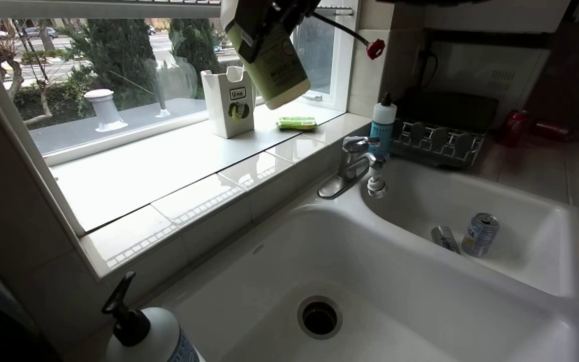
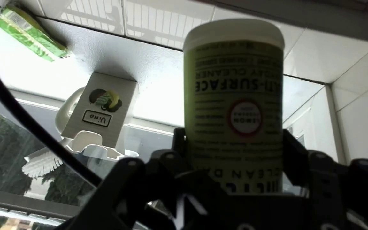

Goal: Shift the yellow bottle to the sink

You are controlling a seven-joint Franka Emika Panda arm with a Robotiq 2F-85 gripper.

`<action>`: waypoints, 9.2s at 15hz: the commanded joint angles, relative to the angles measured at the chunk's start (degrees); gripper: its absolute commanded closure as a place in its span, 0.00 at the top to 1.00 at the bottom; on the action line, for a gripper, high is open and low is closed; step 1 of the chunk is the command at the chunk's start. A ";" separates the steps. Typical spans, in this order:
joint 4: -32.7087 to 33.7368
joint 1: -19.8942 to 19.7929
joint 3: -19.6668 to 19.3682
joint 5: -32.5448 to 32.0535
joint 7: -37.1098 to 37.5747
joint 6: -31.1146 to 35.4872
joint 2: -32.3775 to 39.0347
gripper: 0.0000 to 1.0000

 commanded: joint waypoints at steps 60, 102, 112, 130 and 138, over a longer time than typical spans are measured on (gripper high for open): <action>-4.75 -0.73 0.61 -37.58 61.82 -11.59 16.08 0.45; -0.28 -0.61 -4.23 -44.25 69.00 -11.16 25.91 0.45; -0.35 -0.82 -4.30 -43.83 68.43 -10.98 25.82 1.00; -0.22 -0.22 -3.50 -32.29 61.45 -14.88 25.16 1.00; -0.17 0.04 -3.12 -24.76 56.64 -14.93 25.02 1.00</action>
